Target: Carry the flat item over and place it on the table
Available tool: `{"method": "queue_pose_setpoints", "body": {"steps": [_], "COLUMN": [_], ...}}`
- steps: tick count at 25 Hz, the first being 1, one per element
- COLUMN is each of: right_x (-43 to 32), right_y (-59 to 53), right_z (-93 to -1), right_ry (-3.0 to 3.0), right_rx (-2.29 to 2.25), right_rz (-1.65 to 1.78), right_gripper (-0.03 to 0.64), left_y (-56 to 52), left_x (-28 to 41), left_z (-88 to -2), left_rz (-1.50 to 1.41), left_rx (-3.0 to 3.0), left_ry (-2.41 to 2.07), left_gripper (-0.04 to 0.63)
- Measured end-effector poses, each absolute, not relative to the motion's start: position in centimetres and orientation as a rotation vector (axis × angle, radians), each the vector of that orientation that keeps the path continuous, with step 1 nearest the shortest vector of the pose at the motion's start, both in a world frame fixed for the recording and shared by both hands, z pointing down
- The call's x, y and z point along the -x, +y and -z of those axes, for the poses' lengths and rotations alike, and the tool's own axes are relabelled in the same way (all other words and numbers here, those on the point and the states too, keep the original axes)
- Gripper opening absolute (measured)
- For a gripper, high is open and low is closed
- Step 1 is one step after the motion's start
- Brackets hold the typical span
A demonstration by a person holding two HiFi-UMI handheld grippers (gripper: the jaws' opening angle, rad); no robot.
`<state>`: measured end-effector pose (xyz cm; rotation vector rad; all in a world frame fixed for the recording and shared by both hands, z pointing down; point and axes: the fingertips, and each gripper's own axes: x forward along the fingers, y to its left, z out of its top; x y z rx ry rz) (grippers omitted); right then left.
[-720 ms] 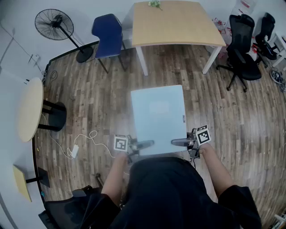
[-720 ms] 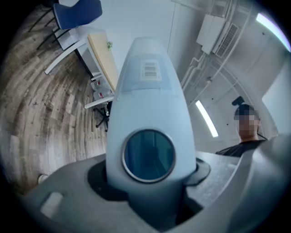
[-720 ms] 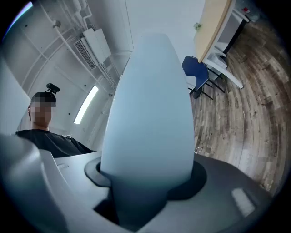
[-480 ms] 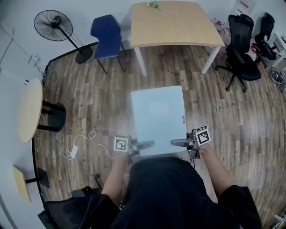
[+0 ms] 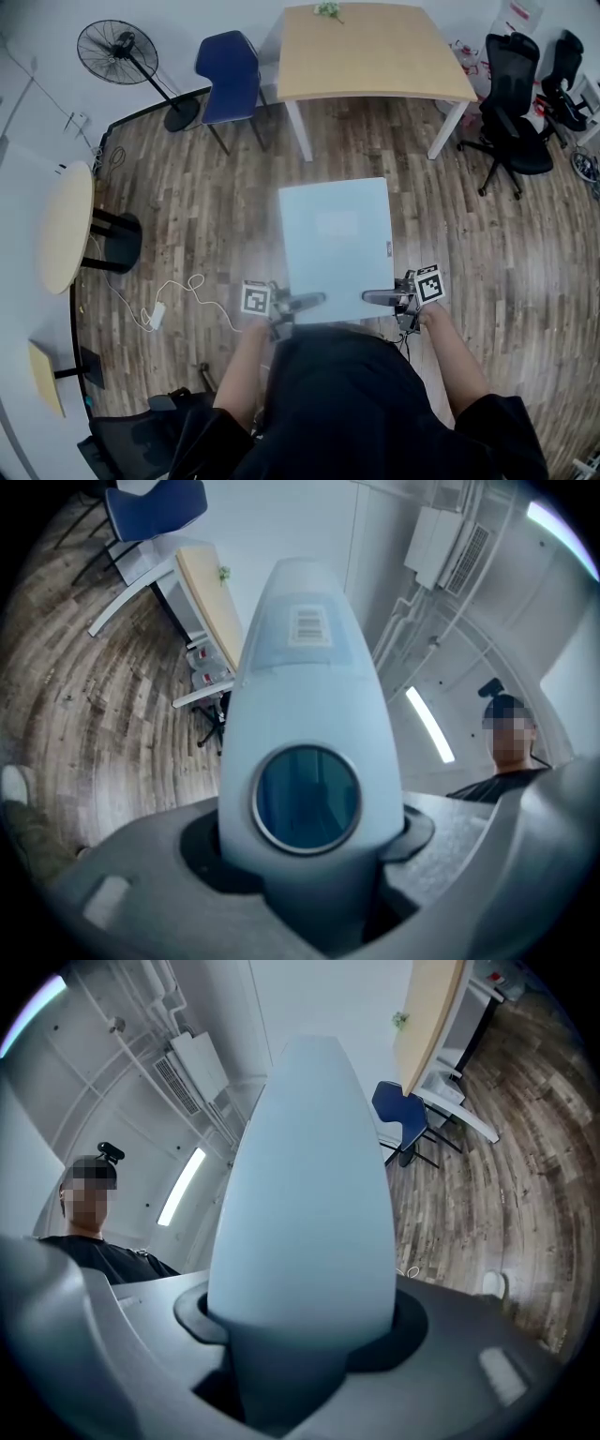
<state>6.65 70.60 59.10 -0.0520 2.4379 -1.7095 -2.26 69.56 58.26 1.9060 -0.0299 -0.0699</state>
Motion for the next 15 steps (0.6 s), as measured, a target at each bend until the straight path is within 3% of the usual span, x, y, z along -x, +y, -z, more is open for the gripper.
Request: {"method": "queue_pose_setpoints", "body": {"steps": [15], "right_x": [-6.1], "right_y": [60.0], "right_z": [-61.5], "right_ry": [2.372], "right_rx": [0.164], "right_rz": [1.767], "right_gripper": [0.295], "left_y": [58.8], "left_x": [2.9], "left_z": [-60.4], "left_rz": [0.09], "left_rx": [-1.861], "left_ry": [-0.002], "left_gripper": [0.304]}}
